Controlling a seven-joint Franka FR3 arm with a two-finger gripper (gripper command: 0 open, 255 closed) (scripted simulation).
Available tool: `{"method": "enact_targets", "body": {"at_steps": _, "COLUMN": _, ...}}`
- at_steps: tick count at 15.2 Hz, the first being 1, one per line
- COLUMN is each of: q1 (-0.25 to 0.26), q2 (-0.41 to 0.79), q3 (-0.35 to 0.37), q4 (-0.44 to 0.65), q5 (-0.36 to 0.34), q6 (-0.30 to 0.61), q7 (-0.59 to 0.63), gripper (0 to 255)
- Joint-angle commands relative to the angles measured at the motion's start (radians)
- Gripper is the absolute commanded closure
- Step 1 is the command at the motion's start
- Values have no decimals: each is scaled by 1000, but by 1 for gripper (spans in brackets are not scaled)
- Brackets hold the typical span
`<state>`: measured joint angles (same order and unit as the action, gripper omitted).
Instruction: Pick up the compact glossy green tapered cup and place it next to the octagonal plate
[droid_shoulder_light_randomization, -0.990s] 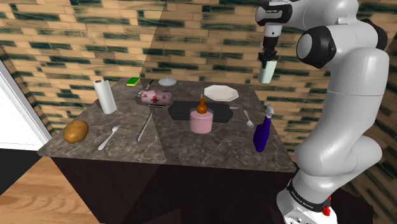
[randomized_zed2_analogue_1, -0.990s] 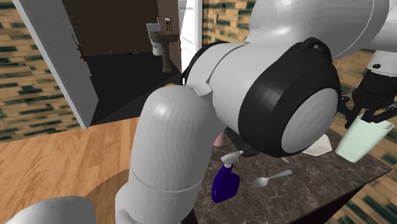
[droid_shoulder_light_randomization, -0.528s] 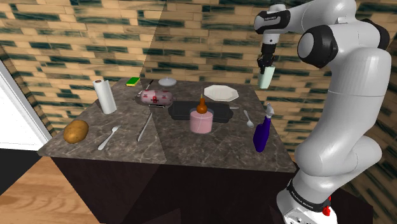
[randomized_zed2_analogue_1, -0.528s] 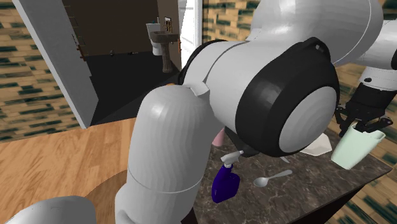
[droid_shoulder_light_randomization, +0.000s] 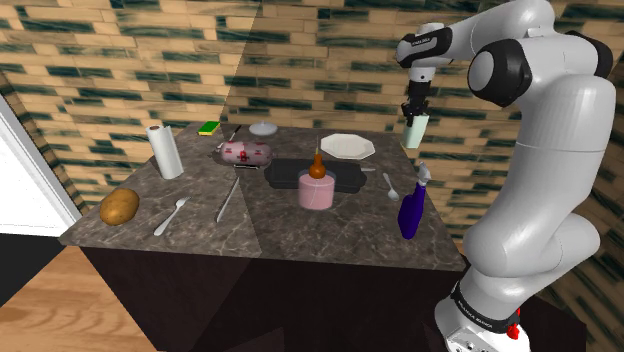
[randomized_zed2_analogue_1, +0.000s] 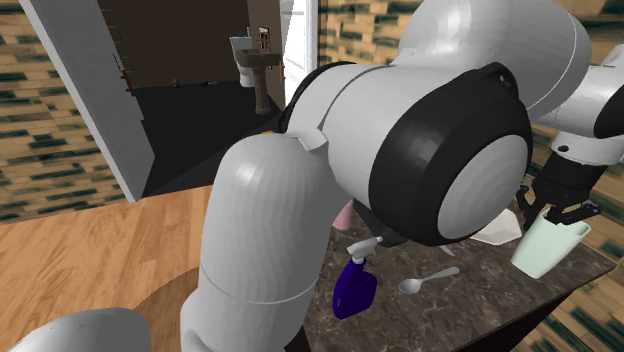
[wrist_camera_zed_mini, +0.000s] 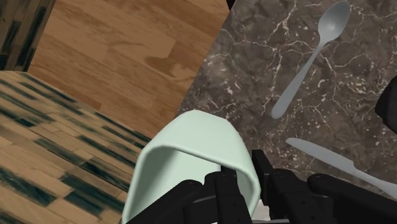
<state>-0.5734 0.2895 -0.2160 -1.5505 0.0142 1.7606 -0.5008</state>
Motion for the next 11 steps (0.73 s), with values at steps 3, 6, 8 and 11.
{"method": "enact_targets", "body": {"at_steps": 3, "q1": 1, "q2": 9, "q3": 1, "q4": -42, "q5": 2, "q6": 51, "q7": 1, "gripper": 255}}
{"method": "enact_targets", "body": {"at_steps": 6, "q1": 1, "q2": 15, "q3": 2, "q4": -73, "q5": 3, "q6": 89, "q7": 2, "gripper": 255}}
{"method": "enact_targets", "body": {"at_steps": 8, "q1": 1, "q2": 21, "q3": 2, "q4": -92, "q5": 4, "q6": 114, "q7": 2, "gripper": 255}}
{"method": "enact_targets", "body": {"at_steps": 11, "q1": 1, "q2": 31, "q3": 3, "q4": -120, "q5": 7, "q6": 150, "q7": 1, "gripper": 255}}
